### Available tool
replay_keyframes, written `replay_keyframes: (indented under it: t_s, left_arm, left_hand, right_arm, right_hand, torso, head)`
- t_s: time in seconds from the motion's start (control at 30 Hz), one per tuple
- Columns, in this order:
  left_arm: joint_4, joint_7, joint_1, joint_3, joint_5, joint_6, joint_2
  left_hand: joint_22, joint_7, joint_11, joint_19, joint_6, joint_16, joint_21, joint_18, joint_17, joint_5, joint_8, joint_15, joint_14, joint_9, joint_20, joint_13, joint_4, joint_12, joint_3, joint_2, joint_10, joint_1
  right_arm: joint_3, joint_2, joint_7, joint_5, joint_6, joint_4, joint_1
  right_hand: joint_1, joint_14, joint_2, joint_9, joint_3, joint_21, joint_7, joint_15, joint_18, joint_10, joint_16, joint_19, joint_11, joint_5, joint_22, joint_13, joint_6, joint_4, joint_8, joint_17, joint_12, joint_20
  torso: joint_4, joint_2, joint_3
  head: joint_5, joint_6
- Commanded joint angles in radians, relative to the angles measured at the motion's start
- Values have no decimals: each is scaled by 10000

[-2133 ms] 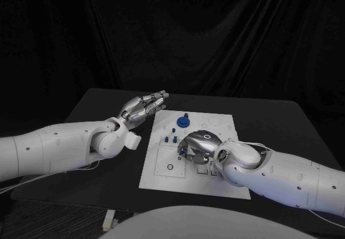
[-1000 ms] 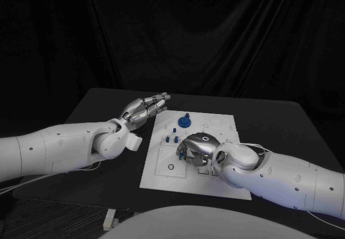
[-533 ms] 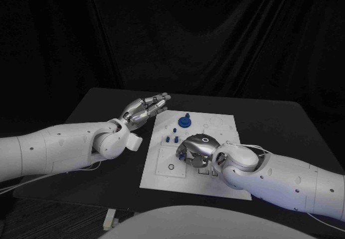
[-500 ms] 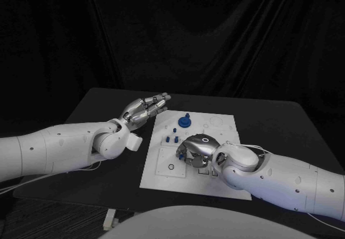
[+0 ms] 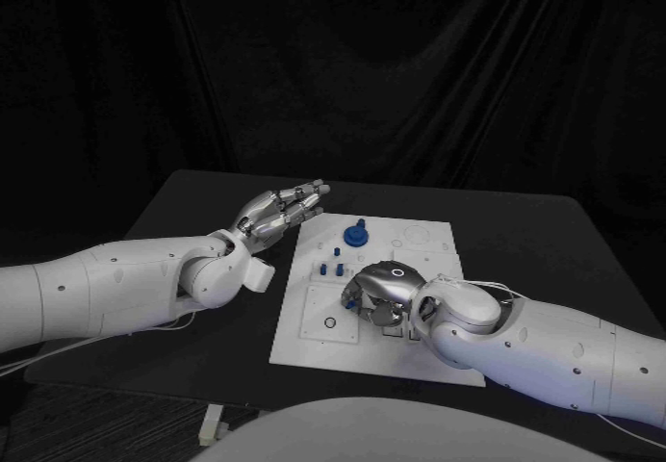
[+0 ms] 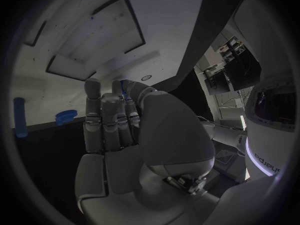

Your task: Assemble the parts on the task board

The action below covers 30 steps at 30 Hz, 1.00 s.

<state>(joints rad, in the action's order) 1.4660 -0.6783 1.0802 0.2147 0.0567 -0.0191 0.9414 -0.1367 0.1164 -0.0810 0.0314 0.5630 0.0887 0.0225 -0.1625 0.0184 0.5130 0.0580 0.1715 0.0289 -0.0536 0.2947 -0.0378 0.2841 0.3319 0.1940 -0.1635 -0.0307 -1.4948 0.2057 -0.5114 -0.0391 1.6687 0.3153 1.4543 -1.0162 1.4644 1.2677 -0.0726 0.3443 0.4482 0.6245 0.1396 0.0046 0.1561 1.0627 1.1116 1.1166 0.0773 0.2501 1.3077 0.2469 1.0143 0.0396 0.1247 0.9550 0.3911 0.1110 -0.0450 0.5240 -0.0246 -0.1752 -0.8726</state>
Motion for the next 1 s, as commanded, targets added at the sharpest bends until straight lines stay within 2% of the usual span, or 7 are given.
replay_keyframes:
  t_s: [0.03, 0.27, 0.33, 0.37, 0.4, 0.57, 1.0]
  left_arm:
    - [10, -209, -19, -11, -56, 134, -23]
    - [10, -194, -24, -11, -56, 146, -28]
    - [9, -193, -25, -11, -56, 151, -30]
    - [9, -191, -26, -11, -56, 154, -31]
    - [10, -190, -26, -11, -56, 156, -32]
    - [11, -181, -29, -11, -56, 168, -30]
    - [5, -165, -36, -11, -56, 191, -35]
  left_hand:
    - [-8, 32, -49, 66, 44, 46, 3, 25, 15, 40, 54, 78, 7, -9, -4, -14, 44, 62, -12, -128, -2, -7]
    - [-14, 36, -53, 69, 77, 49, 5, 27, 15, 39, 60, 82, 8, -12, -3, -13, 46, 58, -11, -133, -1, -4]
    - [-14, 36, -53, 69, 77, 49, 5, 27, 15, 39, 60, 82, 8, -12, -3, -13, 46, 58, -11, -133, -1, -4]
    - [-22, 39, -55, 73, 83, 58, 7, 28, 17, 40, 63, 88, 11, -13, -3, -13, 45, 56, -9, -135, -1, -3]
    - [-22, 39, -55, 73, 83, 58, 7, 28, 17, 40, 63, 88, 11, -13, -3, -13, 45, 56, -9, -135, -1, -3]
    - [-22, 39, -55, 73, 83, 58, 7, 28, 17, 40, 63, 88, 11, -13, -3, -13, 45, 56, -9, -135, -1, -3]
    - [-16, 57, -74, 77, 225, 68, 8, 33, 18, 42, 92, 111, 14, -29, -1, -13, 41, 65, -6, -146, 2, -3]
  right_arm:
    - [3, -32, -244, 63, -115, 32, 29]
    - [3, -15, -279, 63, -119, 5, 30]
    - [3, -6, -292, 63, -99, -6, 30]
    - [3, 1, -302, 63, -94, -13, 30]
    - [3, 8, -314, 63, -95, -20, 30]
    - [3, 38, -375, 63, -131, -46, 30]
    - [3, 67, -422, 63, -125, -70, 30]
  right_hand:
    - [26, -34, -57, 6, 8, -10, 32, 5, 123, -80, -30, -54, -16, 33, 424, 17, 20, -67, -18, -5, 54, -7]
    - [-32, -81, -111, -101, -19, -65, 86, 32, 125, -123, -65, -103, 21, 6, 406, 23, -142, -70, -163, -67, 47, 5]
    - [-93, -92, -162, -228, -40, -88, 129, 47, 125, -130, -61, -127, 24, -73, 394, 33, -480, -49, -379, -79, 56, 22]
    - [-136, -106, -216, -344, -59, -110, 78, 17, 139, -129, -63, -143, -38, -131, 383, 45, -809, -36, -565, -98, 68, 18]
    - [-157, -109, -234, -379, -71, -123, 47, 8, 144, -133, -61, -150, -51, -131, 379, 47, -899, -25, -603, -102, 69, 15]
    - [-274, -121, -333, -651, -204, -198, -77, -24, 155, -123, -42, -163, -103, -7, 357, 73, -1518, 53, -637, -126, 92, -10]
    - [-268, -137, -373, -782, -250, -235, -160, -38, 151, -122, -44, -158, -111, -71, 352, 81, -1757, 57, -633, -153, 95, -17]
  torso:
    - [1, 3, 0]
    - [1, 0, -1]
    - [5, -1, 1]
    - [5, -1, -1]
    - [5, -1, 0]
    - [5, 2, 0]
    - [8, -2, -2]
  head:
    - [-3, 0]
    - [3, 0]
    - [4, 0]
    - [-2, 0]
    - [-5, 0]
    - [-8, 0]
    - [-4, 0]
